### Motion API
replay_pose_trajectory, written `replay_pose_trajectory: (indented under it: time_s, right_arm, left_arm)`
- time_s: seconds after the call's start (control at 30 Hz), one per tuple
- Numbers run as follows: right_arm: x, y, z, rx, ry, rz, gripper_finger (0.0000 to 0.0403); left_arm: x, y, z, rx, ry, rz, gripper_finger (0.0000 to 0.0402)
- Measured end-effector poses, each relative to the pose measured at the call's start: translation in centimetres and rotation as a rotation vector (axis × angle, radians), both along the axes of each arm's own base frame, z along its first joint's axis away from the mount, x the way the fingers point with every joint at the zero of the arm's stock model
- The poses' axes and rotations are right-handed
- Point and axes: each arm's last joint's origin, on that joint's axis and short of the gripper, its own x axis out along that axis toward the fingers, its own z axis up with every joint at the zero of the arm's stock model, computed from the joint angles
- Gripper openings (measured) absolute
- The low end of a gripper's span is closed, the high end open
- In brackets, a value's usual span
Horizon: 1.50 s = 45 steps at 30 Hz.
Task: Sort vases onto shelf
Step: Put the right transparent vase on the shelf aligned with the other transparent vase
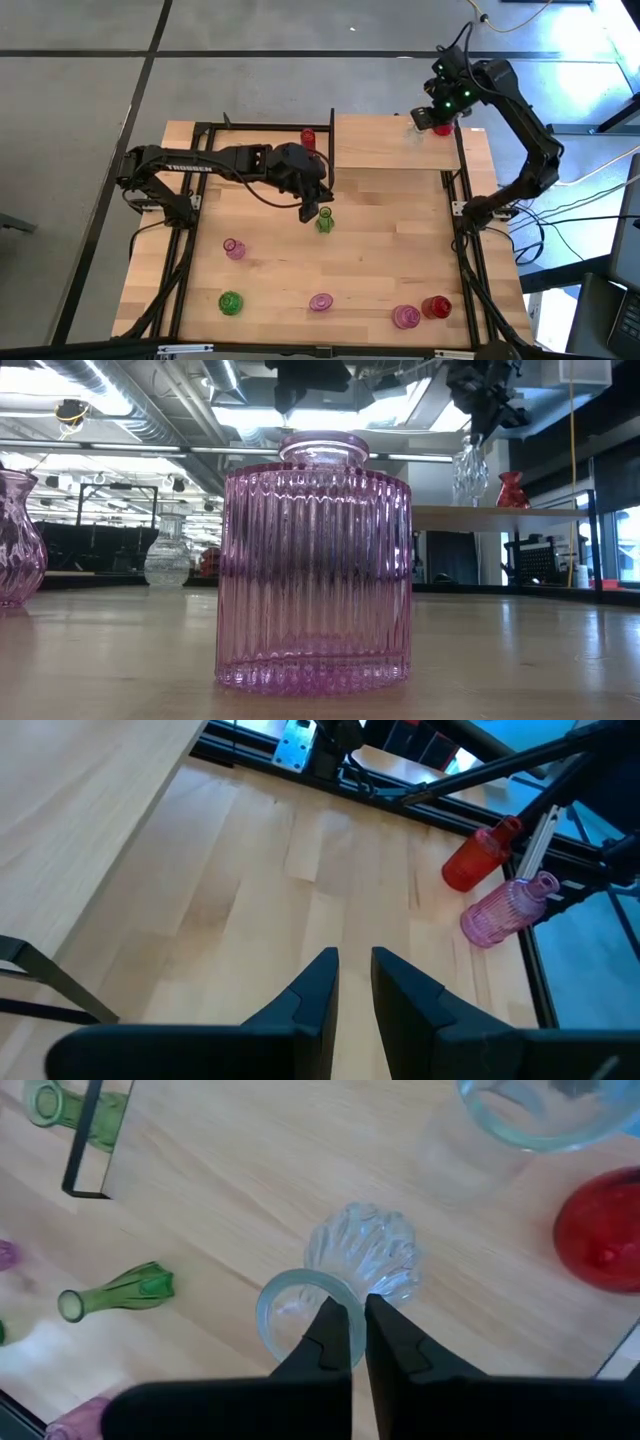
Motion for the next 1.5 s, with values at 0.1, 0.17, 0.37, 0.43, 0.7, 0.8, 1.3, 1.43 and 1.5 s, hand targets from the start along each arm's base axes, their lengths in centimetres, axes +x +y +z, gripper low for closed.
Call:
replay_pose_trajectory:
  time_s: [0.1, 0.17, 0.37, 0.43, 0.7, 0.8, 1.3, 1.43, 1.5]
  right_arm:
    - [0.4, -0.6, -0.5, 0.018, 0.015, 0.001, 0.0000]
    - [0.7, -0.9, -0.8, 0.031, 0.019, 0.002, 0.0000]
    - [0.8, -1.0, -1.0, 0.046, 0.019, -0.010, 0.0000]
    - [0.6, -1.2, -1.0, 0.052, 0.014, -0.031, 0.0000]
    - [-2.0, -1.5, 0.0, 0.051, -0.053, -0.134, 0.0000]
    - [-2.3, -1.1, 0.3, 0.057, -0.078, -0.144, 0.0000]
    - [-2.5, -0.9, -2.8, 0.152, -0.002, -0.147, 0.0000]
    - [-2.5, -0.9, -2.8, 0.146, 0.006, -0.147, 0.0000]
    - [-2.5, -0.9, -2.8, 0.144, 0.007, -0.147, 0.0000]
  left_arm:
    - [0.0, 0.0, 0.0, 0.000, 0.000, 0.000, 0.0057]
    - [0.0, 0.0, 0.0, 0.000, 0.000, 0.000, 0.0057]
    - [0.0, 0.0, 0.0, 0.000, 0.000, -0.001, 0.0057]
    - [0.0, 0.0, 0.0, -0.001, 0.000, -0.001, 0.0057]
    - [0.0, 0.0, 0.0, 0.001, 0.001, -0.002, 0.0057]
    - [0.0, 0.0, 0.0, 0.003, 0.001, -0.002, 0.0057]
    - [0.0, 0.0, 0.0, 0.036, -0.001, -0.025, 0.0057]
    - [0.0, 0.0, 0.0, 0.036, -0.002, -0.026, 0.0057]
    - [0.0, 0.0, 0.0, 0.036, -0.001, -0.026, 0.0057]
